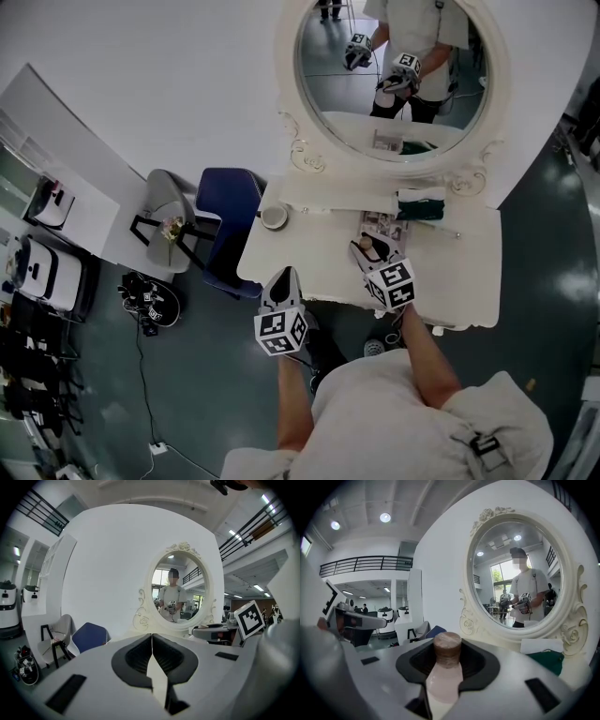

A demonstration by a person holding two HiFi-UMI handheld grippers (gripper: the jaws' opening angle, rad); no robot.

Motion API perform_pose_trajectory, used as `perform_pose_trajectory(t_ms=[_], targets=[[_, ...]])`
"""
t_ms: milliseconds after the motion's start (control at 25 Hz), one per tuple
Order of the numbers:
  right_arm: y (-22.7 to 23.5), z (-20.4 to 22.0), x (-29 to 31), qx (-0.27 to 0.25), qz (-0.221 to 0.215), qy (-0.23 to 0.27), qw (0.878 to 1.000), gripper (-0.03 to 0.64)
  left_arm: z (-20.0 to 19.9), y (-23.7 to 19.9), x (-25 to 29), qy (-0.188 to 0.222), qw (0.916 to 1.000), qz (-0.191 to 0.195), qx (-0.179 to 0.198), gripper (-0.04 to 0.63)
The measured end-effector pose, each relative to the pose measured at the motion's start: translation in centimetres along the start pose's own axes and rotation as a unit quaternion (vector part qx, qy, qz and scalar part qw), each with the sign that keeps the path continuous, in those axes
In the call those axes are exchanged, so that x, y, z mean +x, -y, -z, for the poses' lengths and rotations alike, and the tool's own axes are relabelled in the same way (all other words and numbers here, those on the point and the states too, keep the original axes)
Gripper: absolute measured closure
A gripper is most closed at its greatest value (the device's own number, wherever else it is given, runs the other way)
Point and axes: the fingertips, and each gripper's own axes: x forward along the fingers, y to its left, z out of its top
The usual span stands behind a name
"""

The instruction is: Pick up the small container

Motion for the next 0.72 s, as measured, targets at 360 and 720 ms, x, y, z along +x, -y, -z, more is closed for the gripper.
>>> perform_pose_trajectory(t_ms=[360,720], targets=[[0.05,-0.45,0.20,0.007,-0.007,0.011,1.000,0.479,-0.68,-0.22,0.19,0.000,1.0000,0.001,0.008,0.566],[0.12,-0.68,-0.02,-0.006,-0.003,0.010,1.000,0.480,-0.50,-0.28,0.22,0.000,1.0000,0.001,0.006,0.566]])
